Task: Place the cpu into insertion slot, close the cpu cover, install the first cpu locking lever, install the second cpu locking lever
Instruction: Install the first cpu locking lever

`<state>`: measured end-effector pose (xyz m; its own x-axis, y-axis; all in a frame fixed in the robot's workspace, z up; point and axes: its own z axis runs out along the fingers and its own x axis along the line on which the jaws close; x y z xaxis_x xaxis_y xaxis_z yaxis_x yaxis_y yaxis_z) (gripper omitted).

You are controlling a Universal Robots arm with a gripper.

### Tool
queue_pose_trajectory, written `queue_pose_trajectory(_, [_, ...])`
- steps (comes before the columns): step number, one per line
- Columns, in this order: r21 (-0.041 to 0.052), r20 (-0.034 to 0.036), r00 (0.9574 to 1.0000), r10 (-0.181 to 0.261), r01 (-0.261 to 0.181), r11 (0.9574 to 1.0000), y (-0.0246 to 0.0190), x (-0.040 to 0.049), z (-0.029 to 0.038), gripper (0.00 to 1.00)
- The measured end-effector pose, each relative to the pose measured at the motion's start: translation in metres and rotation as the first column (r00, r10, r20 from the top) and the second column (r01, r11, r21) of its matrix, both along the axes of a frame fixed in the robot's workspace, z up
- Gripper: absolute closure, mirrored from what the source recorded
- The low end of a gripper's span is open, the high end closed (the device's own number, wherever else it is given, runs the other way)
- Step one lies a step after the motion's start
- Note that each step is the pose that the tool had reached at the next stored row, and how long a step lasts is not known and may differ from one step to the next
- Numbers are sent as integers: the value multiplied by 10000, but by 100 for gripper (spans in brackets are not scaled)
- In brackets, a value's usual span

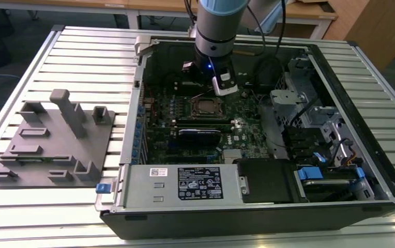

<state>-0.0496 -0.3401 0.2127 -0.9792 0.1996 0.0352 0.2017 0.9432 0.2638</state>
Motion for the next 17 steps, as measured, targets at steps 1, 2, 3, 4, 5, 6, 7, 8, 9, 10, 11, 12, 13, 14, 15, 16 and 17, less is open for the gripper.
queue_pose_trajectory(1, [0,1,10000,-17,17,10000,0,0,-2,90])
queue_pose_trajectory(2, [3,3,10000,-55,55,10000,1,1,-9,90])
queue_pose_trajectory(3, [-8,5,9999,-127,127,9999,0,0,-18,90])
queue_pose_trajectory(4, [-20,11,9998,-210,210,9998,0,0,-28,90])
queue_pose_trajectory(5, [-30,18,9996,-297,297,9996,1,0,-39,90])
queue_pose_trajectory(6, [-39,23,9993,-384,385,9993,2,0,-48,90])
queue_pose_trajectory(7, [-45,25,9989,-469,469,9989,5,0,-56,90])
queue_pose_trajectory(8, [-51,25,9985,-546,546,9985,7,0,-64,90])
queue_pose_trajectory(9, [-55,25,9981,-622,622,9980,11,0,-70,90])
queue_pose_trajectory(10, [-56,25,9976,-694,695,9976,14,1,-76,90])
queue_pose_trajectory(11, [-57,26,9970,-772,772,9970,17,2,-82,90])
queue_pose_trajectory(12, [-58,27,9964,-853,853,9963,18,6,-86,90])
queue_pose_trajectory(13, [-61,27,9956,-939,939,9956,20,10,-90,90])
queue_pose_trajectory(14, [-65,27,9948,-1023,1023,9947,22,14,-94,90])
queue_pose_trajectory(15, [-69,27,9939,-1104,1104,9939,24,19,-98,90])
queue_pose_trajectory(16, [-77,29,9930,-1182,1182,9930,25,24,-102,90])
queue_pose_trajectory(17, [-89,30,9921,-1256,1256,9920,28,29,-104,90])
